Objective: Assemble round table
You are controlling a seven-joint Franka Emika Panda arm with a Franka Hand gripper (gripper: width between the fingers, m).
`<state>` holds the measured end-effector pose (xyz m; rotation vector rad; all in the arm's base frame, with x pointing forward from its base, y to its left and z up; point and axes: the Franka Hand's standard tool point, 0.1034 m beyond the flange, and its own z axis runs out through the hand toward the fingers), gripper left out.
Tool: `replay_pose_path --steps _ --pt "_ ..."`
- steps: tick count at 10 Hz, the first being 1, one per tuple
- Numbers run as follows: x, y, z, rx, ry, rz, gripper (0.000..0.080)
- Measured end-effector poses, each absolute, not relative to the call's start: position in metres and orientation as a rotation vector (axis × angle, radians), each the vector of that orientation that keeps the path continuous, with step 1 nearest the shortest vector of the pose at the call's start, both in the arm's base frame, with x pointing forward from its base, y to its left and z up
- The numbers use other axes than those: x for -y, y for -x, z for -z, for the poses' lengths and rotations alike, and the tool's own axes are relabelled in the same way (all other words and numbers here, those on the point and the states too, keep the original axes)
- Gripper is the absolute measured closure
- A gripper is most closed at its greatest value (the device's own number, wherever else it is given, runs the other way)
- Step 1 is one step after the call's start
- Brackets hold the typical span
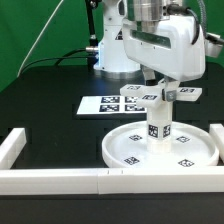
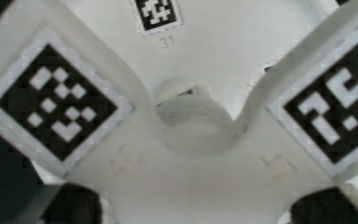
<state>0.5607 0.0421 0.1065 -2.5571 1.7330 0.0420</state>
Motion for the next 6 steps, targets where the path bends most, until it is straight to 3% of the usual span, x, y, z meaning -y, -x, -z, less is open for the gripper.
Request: replay_pose_path --steps 1,2,6 --pt "-0.042 -0.561 -0.115 -1.599 2.638 -0.063 0.0184" --pt "-0.042 -0.561 -0.125 -1.459 2.708 -0.077 0.016" --pt "-0.04 -0.565 -0.135 -0.697 2.972 -0.028 0.015"
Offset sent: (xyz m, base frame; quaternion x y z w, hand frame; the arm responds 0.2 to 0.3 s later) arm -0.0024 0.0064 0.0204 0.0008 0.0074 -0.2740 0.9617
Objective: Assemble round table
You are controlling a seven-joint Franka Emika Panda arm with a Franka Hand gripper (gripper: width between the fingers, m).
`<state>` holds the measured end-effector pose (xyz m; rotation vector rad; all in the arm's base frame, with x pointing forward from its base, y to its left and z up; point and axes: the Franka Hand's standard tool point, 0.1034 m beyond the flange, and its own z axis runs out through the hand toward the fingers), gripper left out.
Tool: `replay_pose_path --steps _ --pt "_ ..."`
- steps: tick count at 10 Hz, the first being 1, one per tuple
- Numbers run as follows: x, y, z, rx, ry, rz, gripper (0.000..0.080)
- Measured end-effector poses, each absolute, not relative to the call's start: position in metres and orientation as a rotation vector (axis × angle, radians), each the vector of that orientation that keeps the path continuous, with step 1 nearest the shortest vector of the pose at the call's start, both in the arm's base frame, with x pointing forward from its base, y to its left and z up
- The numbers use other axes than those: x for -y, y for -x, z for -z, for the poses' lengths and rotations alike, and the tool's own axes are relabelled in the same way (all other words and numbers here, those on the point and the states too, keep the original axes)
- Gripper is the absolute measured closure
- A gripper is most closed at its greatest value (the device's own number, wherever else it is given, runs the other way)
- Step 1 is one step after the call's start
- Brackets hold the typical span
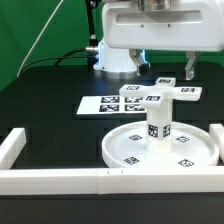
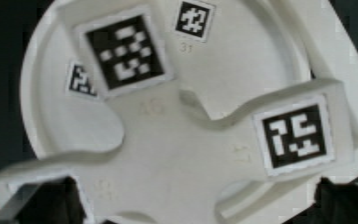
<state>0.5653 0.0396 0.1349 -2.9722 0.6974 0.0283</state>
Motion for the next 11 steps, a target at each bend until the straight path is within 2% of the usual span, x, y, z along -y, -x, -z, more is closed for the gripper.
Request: replay_pose_path --steps 2,6,8,11 --pt "-0.0371 -0.5647 -0.1328 -0.32 3.039 -0.013 0.015" --pt "-0.035 -0.5648 -0.1311 0.121 3.062 0.014 0.015" --pt "-0.0399 -0.5652 -0.1296 0.547 3.06 0.02 0.015" --pt "-0.0383 -0.5655 -0.1282 0.641 3.051 0.032 0.015"
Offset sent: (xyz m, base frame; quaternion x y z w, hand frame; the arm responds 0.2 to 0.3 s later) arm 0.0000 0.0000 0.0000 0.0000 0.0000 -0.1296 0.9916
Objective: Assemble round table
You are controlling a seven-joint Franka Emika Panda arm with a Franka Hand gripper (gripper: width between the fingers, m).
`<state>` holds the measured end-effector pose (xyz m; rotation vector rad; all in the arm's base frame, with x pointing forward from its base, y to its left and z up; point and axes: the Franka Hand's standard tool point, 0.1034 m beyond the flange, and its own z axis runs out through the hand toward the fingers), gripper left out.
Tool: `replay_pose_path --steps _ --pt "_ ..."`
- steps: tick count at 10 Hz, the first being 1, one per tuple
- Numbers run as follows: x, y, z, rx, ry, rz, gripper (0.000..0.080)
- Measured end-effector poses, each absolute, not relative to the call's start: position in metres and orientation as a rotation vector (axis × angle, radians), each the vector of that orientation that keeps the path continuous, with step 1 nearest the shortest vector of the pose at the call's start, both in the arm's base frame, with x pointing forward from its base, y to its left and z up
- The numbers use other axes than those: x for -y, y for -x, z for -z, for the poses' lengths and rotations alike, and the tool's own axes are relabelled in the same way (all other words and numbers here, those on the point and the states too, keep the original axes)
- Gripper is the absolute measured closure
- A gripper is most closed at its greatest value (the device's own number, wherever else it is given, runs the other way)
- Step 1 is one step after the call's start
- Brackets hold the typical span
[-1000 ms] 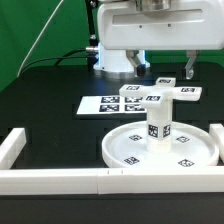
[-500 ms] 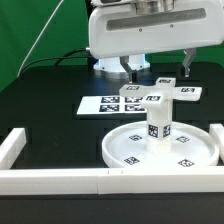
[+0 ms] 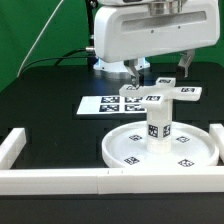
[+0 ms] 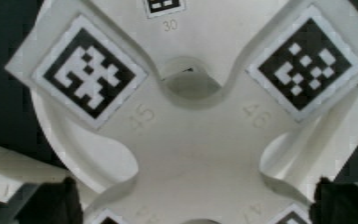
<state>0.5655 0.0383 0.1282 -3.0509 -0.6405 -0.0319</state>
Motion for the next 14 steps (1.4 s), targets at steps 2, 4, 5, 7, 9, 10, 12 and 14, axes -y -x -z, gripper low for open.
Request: replay_pose_path --steps 2,4,5,7,9,10,12,14 --pt "-0.04 -0.565 -0.124 0.583 3.064 0.028 0.015" --pt "-0.041 -0.565 -0.111 0.576 3.075 0.023 0.015" --pt "-0.04 -0.563 -0.106 0.576 3.078 0.015 0.015" --pt "-0.039 -0.563 -0.099 0.575 3.084 0.014 0.015" --pt "-0.038 -0.563 -0.099 0.574 3.085 0.014 0.0246" --pt "-0.038 -0.563 -0.099 0.573 3.085 0.015 0.0246" --pt "-0.038 -0.563 -0.099 0.573 3.085 0.014 0.0353" --pt "-0.039 -0.564 -0.099 0.476 3.106 0.035 0.0353"
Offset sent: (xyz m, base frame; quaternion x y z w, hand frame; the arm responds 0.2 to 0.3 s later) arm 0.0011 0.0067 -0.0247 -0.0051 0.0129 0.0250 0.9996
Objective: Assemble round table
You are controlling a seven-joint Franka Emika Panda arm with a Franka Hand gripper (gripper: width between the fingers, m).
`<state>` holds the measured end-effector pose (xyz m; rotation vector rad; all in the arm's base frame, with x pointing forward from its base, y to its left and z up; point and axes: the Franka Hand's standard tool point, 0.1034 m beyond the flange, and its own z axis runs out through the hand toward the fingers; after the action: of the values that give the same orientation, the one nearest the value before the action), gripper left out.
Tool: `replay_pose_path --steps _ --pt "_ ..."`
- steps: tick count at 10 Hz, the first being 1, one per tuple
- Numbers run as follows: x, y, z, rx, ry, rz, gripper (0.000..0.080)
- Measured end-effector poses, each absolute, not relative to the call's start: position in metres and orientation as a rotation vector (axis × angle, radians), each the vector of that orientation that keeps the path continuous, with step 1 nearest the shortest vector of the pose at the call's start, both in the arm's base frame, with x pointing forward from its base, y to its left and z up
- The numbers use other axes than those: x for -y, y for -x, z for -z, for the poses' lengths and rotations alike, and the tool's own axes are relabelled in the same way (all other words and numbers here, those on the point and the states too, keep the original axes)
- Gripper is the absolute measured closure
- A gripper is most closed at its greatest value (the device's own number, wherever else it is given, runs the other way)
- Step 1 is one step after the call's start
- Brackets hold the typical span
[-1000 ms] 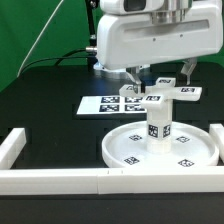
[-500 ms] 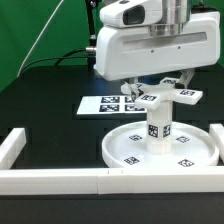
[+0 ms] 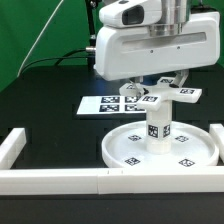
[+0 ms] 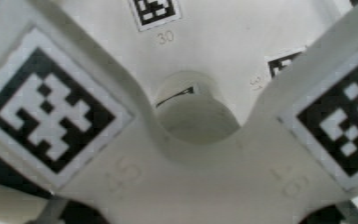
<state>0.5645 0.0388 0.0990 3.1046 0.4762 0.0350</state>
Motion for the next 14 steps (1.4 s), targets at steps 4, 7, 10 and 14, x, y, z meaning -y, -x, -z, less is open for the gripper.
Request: replay_pose_path --steps 4,7,10,14 --pt "-0.0391 -0.5633 -0.0986 0.169 -3.147 -0.081 0.0351" --pt "-0.0393 -0.5629 -0.0981 0.751 -3.08 -0.071 0.0351" --pt "-0.039 -0.5627 -0.0978 1.206 -2.956 -0.057 0.0351" --pt "-0.0391 -0.5625 -0.0976 1.348 -2.894 -0.052 0.0207"
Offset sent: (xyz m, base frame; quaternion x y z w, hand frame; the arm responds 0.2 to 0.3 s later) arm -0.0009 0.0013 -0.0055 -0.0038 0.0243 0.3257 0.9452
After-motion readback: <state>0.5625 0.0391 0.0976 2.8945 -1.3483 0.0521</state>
